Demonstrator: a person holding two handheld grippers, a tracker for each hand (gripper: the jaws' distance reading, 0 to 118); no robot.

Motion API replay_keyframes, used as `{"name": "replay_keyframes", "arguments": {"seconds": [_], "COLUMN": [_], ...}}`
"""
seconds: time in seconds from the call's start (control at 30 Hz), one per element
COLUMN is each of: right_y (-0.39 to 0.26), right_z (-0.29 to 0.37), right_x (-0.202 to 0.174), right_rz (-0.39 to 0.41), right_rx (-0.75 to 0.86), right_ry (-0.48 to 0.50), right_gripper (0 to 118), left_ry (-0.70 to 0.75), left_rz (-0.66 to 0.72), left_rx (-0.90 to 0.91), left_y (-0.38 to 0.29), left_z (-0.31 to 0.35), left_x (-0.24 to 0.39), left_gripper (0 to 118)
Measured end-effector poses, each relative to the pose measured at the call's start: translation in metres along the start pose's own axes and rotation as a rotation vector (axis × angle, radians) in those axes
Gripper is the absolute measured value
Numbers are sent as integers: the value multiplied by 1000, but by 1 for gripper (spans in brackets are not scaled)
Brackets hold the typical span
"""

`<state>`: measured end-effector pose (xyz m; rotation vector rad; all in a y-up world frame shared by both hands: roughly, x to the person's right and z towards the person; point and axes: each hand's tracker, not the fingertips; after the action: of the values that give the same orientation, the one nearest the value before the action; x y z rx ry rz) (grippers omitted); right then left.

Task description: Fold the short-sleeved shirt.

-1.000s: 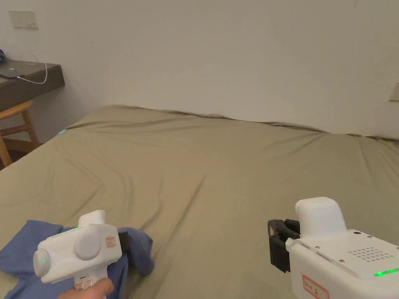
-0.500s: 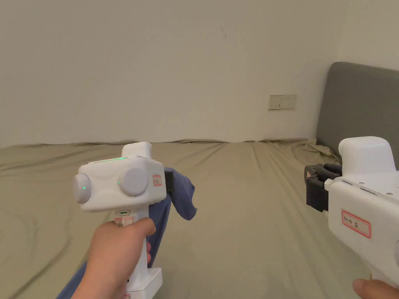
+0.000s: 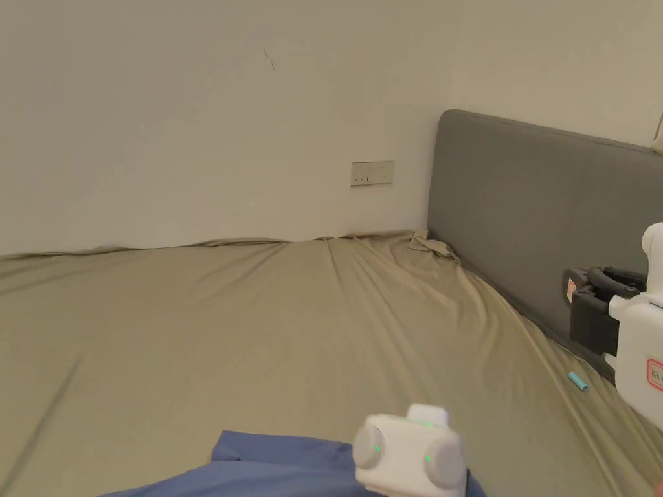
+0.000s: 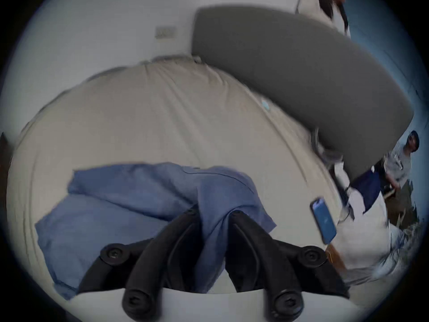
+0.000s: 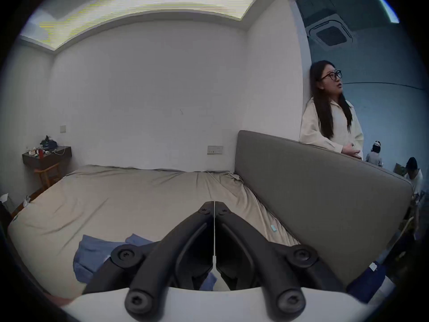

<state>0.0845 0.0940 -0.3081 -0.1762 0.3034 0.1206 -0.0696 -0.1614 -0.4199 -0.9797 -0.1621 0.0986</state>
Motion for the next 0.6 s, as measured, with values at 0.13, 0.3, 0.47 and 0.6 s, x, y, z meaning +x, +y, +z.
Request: {"name": "replay_keyframes", "arguments": {"seconds": [0.13, 0.3, 0.47, 0.6], "right_y": [-8, -10, -4, -18], "right_z": [-13, -27, -34, -43], "right_x": [1, -12, -31, -61], "right_rz": [2, -8, -72, -26], "right_rx": [-39, -41, -17, -34], "right_ry": [25, 69, 222, 304], "right_gripper": [3, 3, 3, 3], "left_ry": [21, -56, -11, 355], "left_rz": [57, 107, 221, 256], "left_rx": [-56, 91, 399, 566], "left_y": [-24, 5, 9, -52], "left_z": [-29, 39, 194, 305], "left_x": [3, -35, -131, -203], "left_gripper": [99, 109, 109, 102]}}
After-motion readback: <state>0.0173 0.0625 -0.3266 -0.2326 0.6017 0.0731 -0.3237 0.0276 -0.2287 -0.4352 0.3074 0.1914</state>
